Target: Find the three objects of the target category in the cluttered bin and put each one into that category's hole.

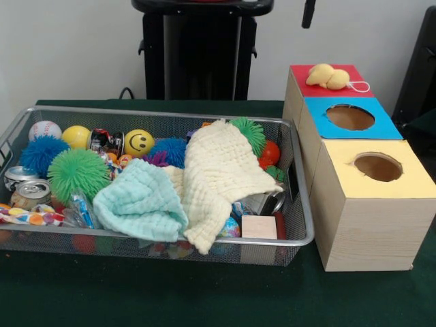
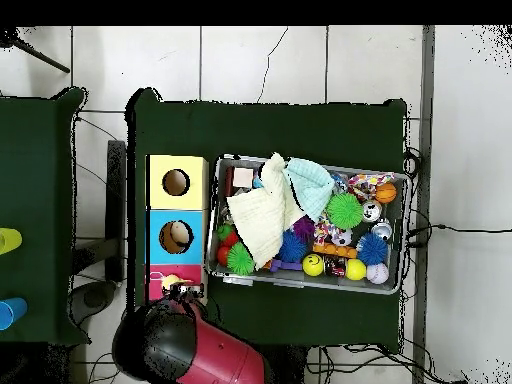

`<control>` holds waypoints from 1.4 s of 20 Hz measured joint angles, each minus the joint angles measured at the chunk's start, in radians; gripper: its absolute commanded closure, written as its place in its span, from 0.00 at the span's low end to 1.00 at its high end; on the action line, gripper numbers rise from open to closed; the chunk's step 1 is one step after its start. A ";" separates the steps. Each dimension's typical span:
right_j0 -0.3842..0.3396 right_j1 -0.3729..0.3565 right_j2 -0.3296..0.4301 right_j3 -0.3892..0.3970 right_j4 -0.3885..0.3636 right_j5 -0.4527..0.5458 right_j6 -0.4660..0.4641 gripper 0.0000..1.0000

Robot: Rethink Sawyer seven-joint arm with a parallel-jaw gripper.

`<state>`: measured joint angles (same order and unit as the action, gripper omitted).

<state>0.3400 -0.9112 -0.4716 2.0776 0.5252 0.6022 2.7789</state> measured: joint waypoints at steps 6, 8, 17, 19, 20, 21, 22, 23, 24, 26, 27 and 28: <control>-0.081 -0.004 0.076 0.013 0.036 -0.174 0.000 1.00; -0.114 -0.007 0.115 0.024 0.051 -0.235 0.000 1.00; -0.223 -0.010 0.278 0.113 0.107 -0.376 0.000 1.00; -0.217 -0.009 0.300 0.135 0.120 -0.377 0.000 1.00; -0.212 -0.008 0.300 0.138 0.122 -0.376 0.000 1.00; -0.197 -0.005 0.298 0.139 0.123 -0.374 0.000 1.00; -0.183 -0.002 0.295 0.140 0.124 -0.372 0.000 1.00; -0.171 0.001 0.291 0.139 0.123 -0.368 0.000 1.00; -0.116 0.012 0.264 0.133 0.123 -0.339 0.000 1.00; -0.084 0.020 0.245 0.126 0.120 -0.311 0.000 1.00; -0.035 0.031 0.213 0.113 0.112 -0.254 0.001 1.00; -0.023 0.034 0.204 0.108 0.110 -0.236 0.001 1.00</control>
<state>0.3172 -0.8776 -0.2677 2.1860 0.6351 0.3665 2.7796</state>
